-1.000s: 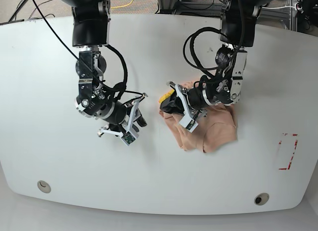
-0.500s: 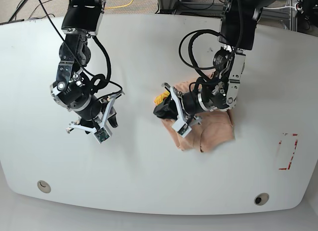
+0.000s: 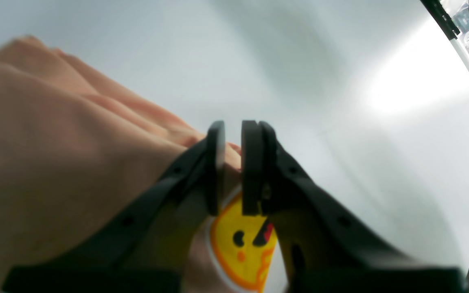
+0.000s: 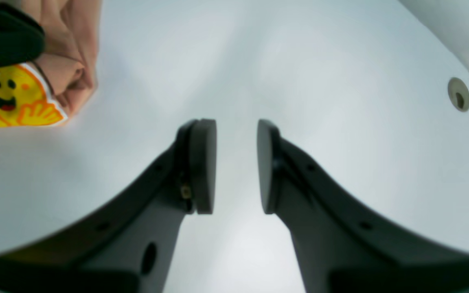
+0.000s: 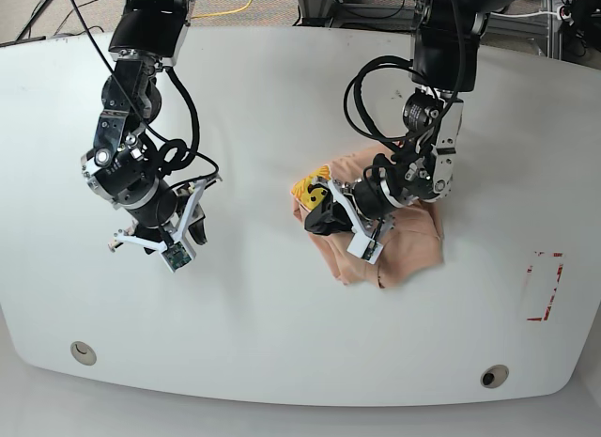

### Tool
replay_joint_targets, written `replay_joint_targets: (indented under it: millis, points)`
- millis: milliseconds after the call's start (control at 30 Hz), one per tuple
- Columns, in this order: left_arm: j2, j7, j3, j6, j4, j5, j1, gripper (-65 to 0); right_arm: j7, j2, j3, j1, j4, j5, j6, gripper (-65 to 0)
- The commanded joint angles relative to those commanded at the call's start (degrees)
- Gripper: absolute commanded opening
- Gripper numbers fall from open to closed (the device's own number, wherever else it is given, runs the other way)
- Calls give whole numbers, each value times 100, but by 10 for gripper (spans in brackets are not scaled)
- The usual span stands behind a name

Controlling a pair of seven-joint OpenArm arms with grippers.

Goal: Layout the t-shirt on the table in an organized manner, then fold the t-shirt properly
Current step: 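Drag the folded bundle with the left gripper to the table's corner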

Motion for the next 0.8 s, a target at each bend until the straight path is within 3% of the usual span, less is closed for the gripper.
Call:
replay_joint_targets:
  millis: [100,233,800]
  points:
    - [0,-308,-9,0,-686,-9,-185,-587,0,0,0,-35,0,0,0,-484]
    - [-70,-299,-264,0,-844,-18,-141,-587,0,0,0,-105,9,0,0,-484]
    - [-1978,1178,-1793,-35,1336,-18,1196,-587,0,18,0,-246,35,0,0,-484]
